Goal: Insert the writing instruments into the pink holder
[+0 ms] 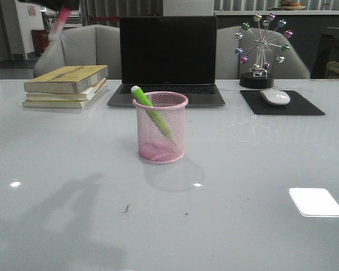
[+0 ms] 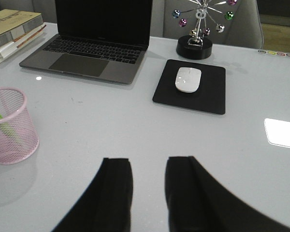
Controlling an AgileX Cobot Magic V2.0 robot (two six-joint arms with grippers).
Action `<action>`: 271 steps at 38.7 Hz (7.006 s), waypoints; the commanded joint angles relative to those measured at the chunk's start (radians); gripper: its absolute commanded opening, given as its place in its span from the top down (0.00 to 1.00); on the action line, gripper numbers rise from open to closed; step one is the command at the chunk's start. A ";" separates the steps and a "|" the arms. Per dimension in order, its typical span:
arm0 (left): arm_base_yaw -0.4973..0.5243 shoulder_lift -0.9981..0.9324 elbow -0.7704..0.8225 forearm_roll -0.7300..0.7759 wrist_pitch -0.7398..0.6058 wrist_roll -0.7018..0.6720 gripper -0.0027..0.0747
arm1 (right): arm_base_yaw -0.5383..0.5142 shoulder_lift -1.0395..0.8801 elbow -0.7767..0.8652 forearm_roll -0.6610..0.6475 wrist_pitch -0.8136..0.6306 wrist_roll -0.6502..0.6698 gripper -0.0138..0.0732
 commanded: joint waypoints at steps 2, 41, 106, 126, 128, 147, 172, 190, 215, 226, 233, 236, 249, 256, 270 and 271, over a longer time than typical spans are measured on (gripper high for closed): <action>-0.080 -0.124 0.087 -0.019 -0.231 -0.003 0.85 | 0.000 0.012 -0.027 0.024 -0.026 0.002 0.48; -0.378 0.219 0.380 -0.002 -1.222 -0.199 0.85 | 0.000 0.043 -0.027 0.024 0.007 0.002 0.48; 0.015 -0.553 0.382 0.178 -0.338 0.022 0.46 | 0.000 0.042 -0.027 0.009 0.004 0.002 0.48; 0.220 -1.030 0.655 0.203 -0.151 0.022 0.47 | 0.001 0.042 -0.027 0.013 0.048 0.002 0.48; 0.220 -1.068 0.690 0.203 -0.143 0.022 0.47 | 0.001 0.042 -0.027 0.022 0.060 0.002 0.48; 0.220 -1.309 0.896 0.180 -0.104 0.022 0.47 | 0.071 0.042 -0.027 0.029 0.055 0.002 0.48; 0.220 -1.309 0.914 0.180 -0.106 0.022 0.47 | 0.070 0.042 -0.027 0.032 0.037 0.002 0.81; 0.220 -1.309 0.914 0.180 -0.106 0.022 0.47 | 0.070 0.042 -0.027 0.032 0.042 0.002 0.81; 0.220 -1.309 0.914 0.180 -0.105 0.022 0.47 | 0.070 -0.168 -0.027 -0.290 -0.107 0.002 0.81; 0.220 -1.309 0.914 0.180 -0.105 0.022 0.47 | 0.070 -0.248 -0.027 -0.231 -0.128 0.002 0.81; 0.220 -1.309 0.914 0.180 -0.105 0.022 0.47 | 0.070 -0.292 -0.027 -0.111 -0.087 0.002 0.81; 0.220 -1.309 0.914 0.180 -0.105 0.022 0.47 | 0.070 -0.304 -0.027 -0.076 -0.072 0.002 0.81; 0.220 -1.309 0.914 0.180 -0.105 0.022 0.47 | 0.070 -0.309 -0.027 -0.042 -0.039 0.044 0.81; 0.220 -1.309 0.914 0.180 -0.105 0.022 0.47 | 0.070 -0.309 -0.001 -0.382 -0.059 0.413 0.81; 0.220 -1.309 0.914 0.180 -0.105 0.022 0.47 | 0.070 -0.486 0.233 -0.968 -0.205 1.049 0.81; 0.220 -1.309 0.914 0.180 -0.105 0.022 0.47 | 0.070 -0.502 0.252 -0.968 -0.206 1.049 0.81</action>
